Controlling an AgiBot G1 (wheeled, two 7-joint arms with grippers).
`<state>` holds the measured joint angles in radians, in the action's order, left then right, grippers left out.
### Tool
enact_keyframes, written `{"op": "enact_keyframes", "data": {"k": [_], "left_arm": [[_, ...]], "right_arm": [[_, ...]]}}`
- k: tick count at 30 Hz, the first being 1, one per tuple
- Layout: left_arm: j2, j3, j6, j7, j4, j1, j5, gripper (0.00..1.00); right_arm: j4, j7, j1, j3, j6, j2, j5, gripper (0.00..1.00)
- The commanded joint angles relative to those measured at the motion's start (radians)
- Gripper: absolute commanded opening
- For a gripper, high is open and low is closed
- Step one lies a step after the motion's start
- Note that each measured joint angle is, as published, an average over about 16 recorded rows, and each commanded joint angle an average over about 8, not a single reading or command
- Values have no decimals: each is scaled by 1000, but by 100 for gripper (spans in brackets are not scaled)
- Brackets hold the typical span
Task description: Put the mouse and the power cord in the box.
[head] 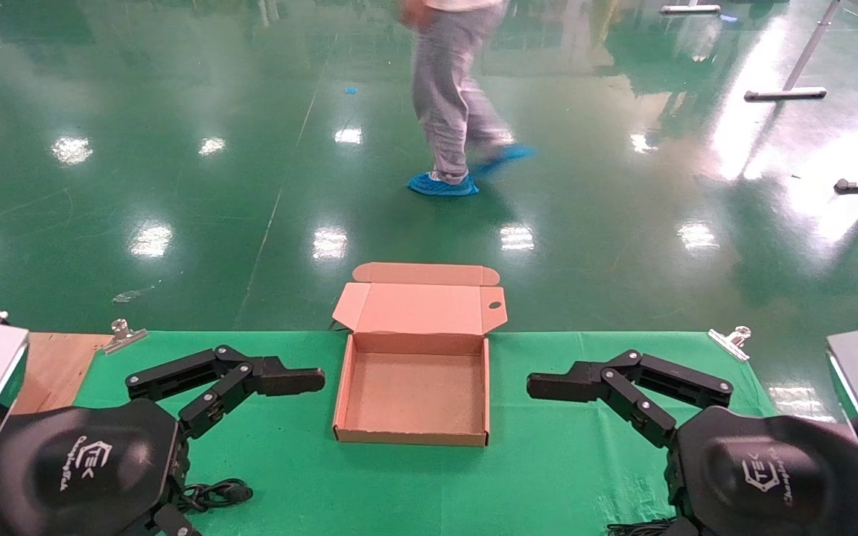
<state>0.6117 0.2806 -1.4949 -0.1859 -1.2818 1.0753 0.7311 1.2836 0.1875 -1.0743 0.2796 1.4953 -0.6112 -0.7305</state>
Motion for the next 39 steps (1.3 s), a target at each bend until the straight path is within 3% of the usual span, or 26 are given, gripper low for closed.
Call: {"op": "enact_keyframes", "data": {"k": [1,39], "left_arm": [[0,0,0,0,0,0,0,100],[0,0,0,0,0,0,0,100]], "right_arm": [[0,0,0,0,0,0,0,100],[0,0,0,0,0,0,0,100]]}}
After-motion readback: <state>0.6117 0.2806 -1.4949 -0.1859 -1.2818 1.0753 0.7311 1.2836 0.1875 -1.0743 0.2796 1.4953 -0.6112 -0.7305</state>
